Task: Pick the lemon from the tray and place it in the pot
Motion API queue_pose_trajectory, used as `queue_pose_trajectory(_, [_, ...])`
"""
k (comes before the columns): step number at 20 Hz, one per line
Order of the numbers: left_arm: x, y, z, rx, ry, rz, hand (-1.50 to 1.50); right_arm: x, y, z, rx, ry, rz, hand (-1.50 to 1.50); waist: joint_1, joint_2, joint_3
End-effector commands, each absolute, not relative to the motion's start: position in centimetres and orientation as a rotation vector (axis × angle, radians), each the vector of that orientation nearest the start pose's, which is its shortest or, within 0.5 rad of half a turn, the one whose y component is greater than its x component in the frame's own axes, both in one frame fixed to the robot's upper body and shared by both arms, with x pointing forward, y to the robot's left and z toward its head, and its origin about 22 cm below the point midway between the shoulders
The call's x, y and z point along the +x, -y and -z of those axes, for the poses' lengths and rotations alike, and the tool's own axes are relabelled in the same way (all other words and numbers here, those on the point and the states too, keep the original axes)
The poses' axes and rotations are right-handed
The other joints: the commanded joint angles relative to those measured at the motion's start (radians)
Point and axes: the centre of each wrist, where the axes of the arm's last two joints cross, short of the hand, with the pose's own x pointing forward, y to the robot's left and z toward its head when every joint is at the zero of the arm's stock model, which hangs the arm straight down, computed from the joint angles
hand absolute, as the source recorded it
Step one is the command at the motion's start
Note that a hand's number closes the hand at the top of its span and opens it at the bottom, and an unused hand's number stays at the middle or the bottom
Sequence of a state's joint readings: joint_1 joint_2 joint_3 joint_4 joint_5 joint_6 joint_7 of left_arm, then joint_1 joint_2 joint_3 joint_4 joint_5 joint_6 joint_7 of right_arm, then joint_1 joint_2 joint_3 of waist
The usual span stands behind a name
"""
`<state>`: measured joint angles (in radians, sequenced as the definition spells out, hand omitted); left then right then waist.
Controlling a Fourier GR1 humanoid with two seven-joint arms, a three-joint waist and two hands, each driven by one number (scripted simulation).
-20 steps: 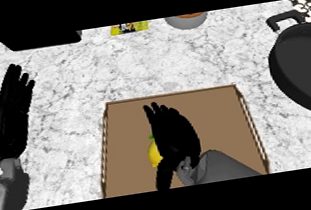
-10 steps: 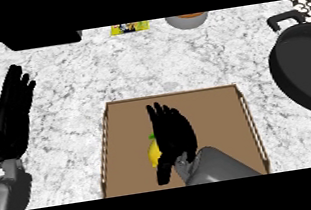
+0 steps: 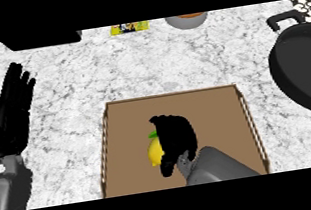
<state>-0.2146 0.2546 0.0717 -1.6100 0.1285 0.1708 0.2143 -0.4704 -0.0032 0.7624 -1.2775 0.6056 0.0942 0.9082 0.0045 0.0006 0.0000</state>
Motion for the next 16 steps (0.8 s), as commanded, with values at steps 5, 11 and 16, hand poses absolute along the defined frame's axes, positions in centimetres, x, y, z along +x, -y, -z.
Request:
queue_pose_trajectory(5, [28.6,-26.5,-6.7,0.209,1.612,-0.054,0.00,26.4,3.1,-1.2,-0.562,0.995,-1.325,1.50,-0.003,0.000,0.000])
queue_pose_trajectory(11, [28.1,-27.3,-10.3,0.177,1.612,-0.050,0.00,25.0,3.3,1.4,-0.560,1.019,-1.331,1.50,0.001,-0.001,0.000])
queue_pose_trajectory(16, [27.3,-29.9,-9.4,0.216,1.618,-0.081,0.00,17.7,8.0,-1.0,-0.389,1.166,-1.447,1.50,-0.022,-0.009,0.000])
